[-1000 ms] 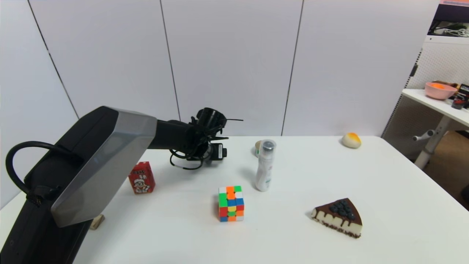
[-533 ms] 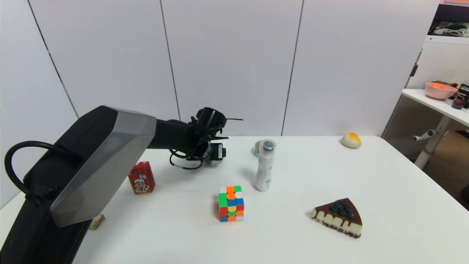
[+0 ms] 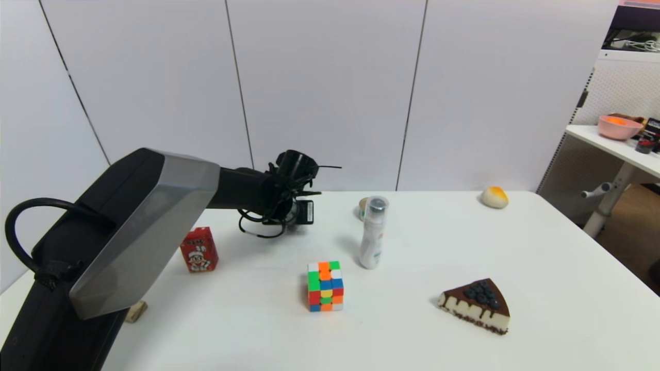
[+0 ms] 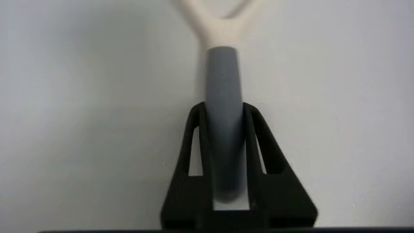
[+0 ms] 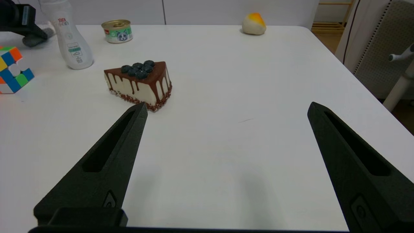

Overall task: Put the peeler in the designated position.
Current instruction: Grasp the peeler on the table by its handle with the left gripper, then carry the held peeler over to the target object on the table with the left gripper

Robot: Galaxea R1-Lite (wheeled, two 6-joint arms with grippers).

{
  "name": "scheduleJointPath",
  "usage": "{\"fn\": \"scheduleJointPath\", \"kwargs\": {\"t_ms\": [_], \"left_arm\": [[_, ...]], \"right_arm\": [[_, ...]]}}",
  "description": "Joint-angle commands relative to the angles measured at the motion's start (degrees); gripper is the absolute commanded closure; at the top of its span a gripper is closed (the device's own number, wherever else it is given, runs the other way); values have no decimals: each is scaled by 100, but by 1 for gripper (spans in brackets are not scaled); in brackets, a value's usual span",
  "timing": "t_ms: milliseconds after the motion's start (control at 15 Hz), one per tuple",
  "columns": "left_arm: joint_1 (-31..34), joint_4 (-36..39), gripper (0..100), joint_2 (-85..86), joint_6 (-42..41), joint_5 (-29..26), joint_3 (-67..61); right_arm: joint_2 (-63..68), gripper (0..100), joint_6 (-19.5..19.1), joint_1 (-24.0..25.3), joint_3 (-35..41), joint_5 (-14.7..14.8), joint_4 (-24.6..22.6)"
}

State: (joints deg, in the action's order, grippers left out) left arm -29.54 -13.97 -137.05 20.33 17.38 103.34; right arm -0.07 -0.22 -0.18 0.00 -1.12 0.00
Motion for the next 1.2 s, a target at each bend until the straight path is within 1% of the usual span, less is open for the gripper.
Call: {"fn": "scheduleJointPath", "kwargs": {"t_ms": [67, 400, 733, 1200], "left_arm": [[1, -18, 100, 11, 6, 11, 2], [1, -71, 100, 178, -29, 2, -16], [-8, -704, 100, 1057, -258, 11, -103], [-166, -756, 100, 2270, -258, 19, -1000]], "right_arm": [[7, 0, -4, 1, 9, -2, 0], [7, 0, -4, 1, 9, -2, 0], [7, 0, -4, 1, 9, -2, 0], [7, 0, -4, 1, 9, -2, 0]]}}
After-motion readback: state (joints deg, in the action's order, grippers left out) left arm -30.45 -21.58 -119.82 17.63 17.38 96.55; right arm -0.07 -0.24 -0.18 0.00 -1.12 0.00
